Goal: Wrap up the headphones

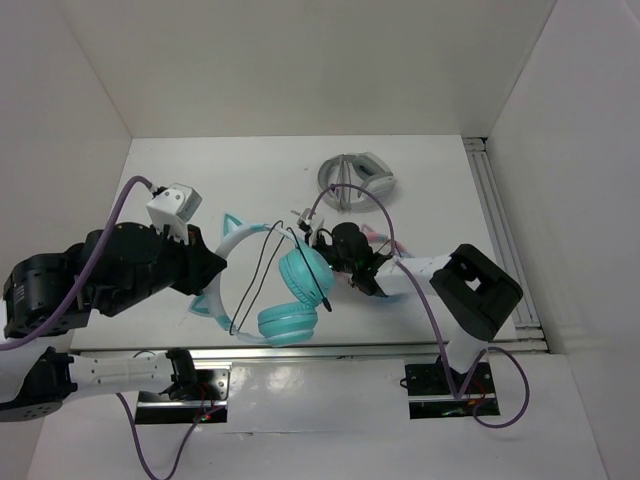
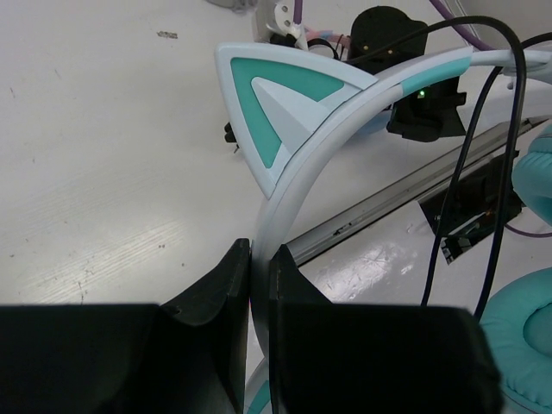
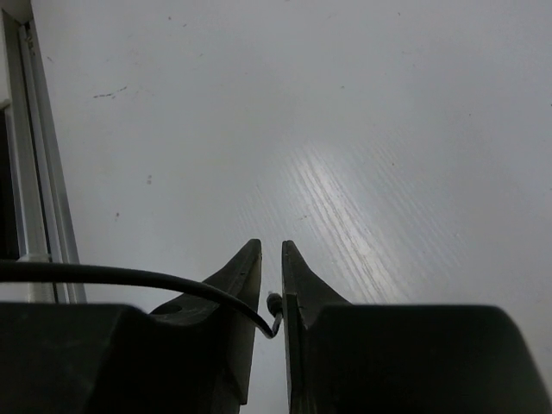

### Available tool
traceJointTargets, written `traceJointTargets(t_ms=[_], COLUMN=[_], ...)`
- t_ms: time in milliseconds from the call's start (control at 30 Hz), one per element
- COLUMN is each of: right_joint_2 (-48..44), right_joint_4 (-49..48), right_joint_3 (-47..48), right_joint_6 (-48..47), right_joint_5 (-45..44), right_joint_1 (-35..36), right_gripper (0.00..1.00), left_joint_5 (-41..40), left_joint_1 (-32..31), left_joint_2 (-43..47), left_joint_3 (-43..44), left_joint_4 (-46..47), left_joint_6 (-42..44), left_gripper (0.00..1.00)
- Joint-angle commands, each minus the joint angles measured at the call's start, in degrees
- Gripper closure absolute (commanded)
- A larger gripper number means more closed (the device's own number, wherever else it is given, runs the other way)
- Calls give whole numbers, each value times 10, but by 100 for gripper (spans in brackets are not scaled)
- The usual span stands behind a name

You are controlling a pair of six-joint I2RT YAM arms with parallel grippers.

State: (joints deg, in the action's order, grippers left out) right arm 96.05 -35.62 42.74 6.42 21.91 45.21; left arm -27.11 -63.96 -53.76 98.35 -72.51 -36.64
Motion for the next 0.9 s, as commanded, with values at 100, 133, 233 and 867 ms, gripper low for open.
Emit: traceJointTargets(t_ms=[100, 133, 233, 867], right_joint_2=[6, 6, 12, 52], right_joint_4=[-63, -63, -63, -93], right_joint_3=[6, 6, 6, -10], right_joint_6=[11, 11, 11, 26], right_joint_5=[15, 15, 20, 25], right_joint_1=[-2, -2, -2, 3], right_gripper=[77, 77, 76, 67], left_joint_5=[-5, -5, -5, -21], left_joint_1=[-3, -3, -3, -3], left_joint_2=[10, 10, 10, 0], left_joint_3=[12, 12, 12, 12], left_joint_4=[55, 55, 55, 55], left_joint_6=[-33, -33, -33, -44], left_gripper=[100, 100, 100, 100])
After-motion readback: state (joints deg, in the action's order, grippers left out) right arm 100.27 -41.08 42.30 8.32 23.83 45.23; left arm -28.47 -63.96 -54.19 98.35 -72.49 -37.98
